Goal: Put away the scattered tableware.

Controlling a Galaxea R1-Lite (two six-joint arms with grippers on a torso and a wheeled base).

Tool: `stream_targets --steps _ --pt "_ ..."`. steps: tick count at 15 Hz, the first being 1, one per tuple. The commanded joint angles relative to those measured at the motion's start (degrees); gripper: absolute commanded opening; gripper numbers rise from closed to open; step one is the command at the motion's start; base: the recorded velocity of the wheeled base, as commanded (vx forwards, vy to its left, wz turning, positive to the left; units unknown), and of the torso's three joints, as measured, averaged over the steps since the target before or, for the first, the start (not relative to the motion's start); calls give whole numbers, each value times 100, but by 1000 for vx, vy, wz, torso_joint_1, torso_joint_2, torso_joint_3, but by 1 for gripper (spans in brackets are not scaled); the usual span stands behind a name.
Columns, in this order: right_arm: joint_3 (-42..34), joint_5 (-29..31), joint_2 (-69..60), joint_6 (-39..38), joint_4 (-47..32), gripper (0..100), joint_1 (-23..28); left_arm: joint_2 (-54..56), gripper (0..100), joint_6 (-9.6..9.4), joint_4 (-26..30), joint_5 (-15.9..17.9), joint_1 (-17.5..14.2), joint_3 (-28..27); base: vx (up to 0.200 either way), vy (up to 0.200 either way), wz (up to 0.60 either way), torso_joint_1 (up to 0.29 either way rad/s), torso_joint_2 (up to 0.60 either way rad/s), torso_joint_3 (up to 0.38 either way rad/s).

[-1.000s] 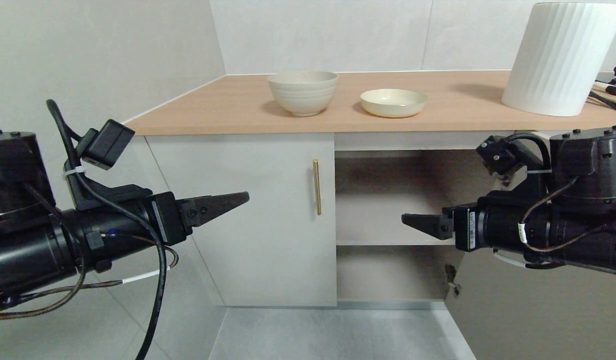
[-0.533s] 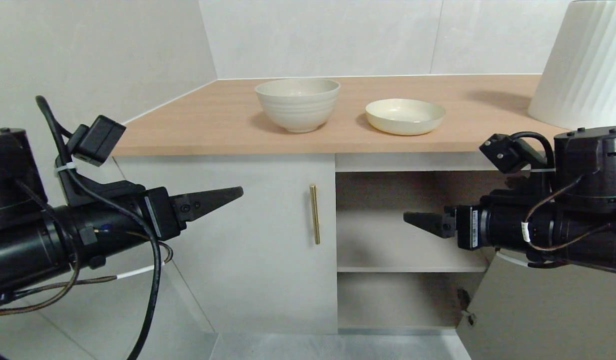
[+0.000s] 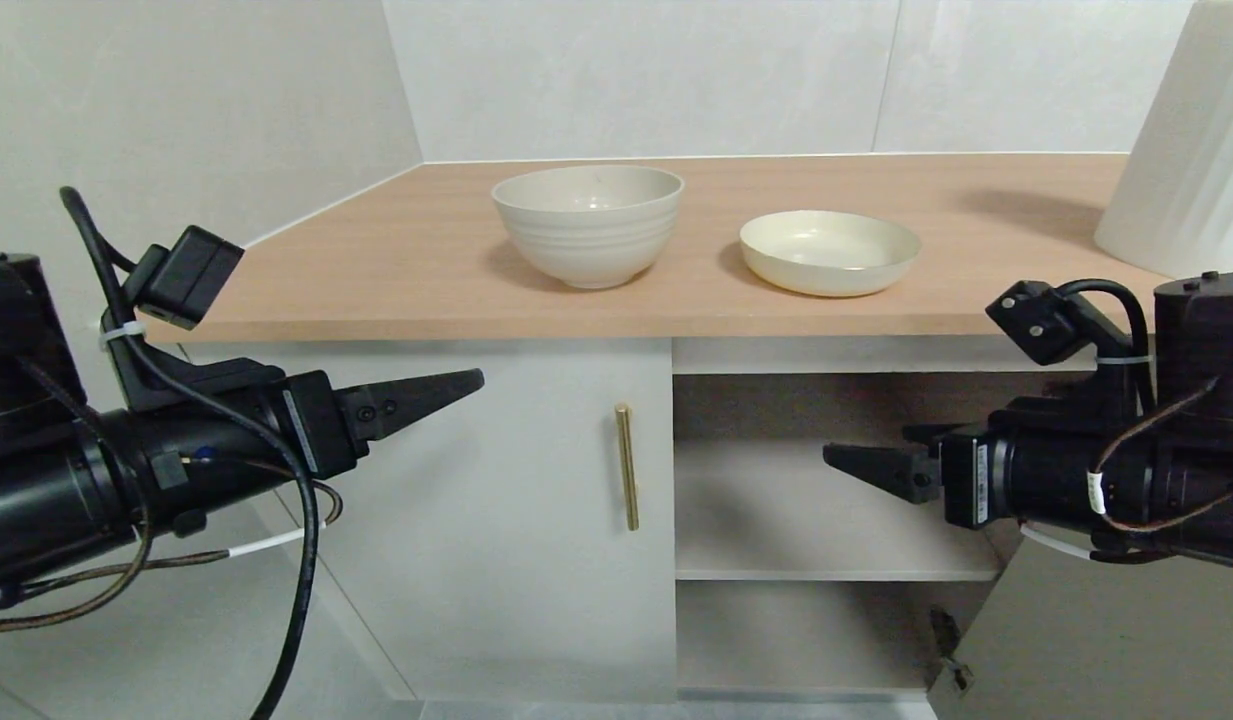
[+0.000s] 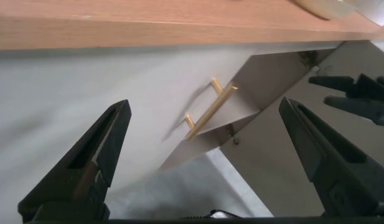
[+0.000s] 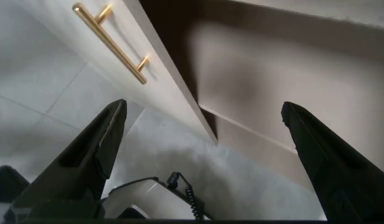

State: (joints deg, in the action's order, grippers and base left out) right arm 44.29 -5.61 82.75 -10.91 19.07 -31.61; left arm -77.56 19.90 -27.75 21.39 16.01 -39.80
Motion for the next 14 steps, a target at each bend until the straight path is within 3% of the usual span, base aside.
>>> stream_targets --steps 1,9,14 --pt "-61 -90 -198 80 -8 100 -12 -23 100 6 -3 -4 -1 -10 0 0 0 0 0 0" --pt "-386 -775 -971 625 -8 100 -47 -49 100 6 -3 5 -1 -10 0 0 0 3 -16 -13" --pt "-421 -828 -1042 687 -8 100 -47 -49 100 6 -3 5 -1 -10 0 0 0 99 -322 -289"
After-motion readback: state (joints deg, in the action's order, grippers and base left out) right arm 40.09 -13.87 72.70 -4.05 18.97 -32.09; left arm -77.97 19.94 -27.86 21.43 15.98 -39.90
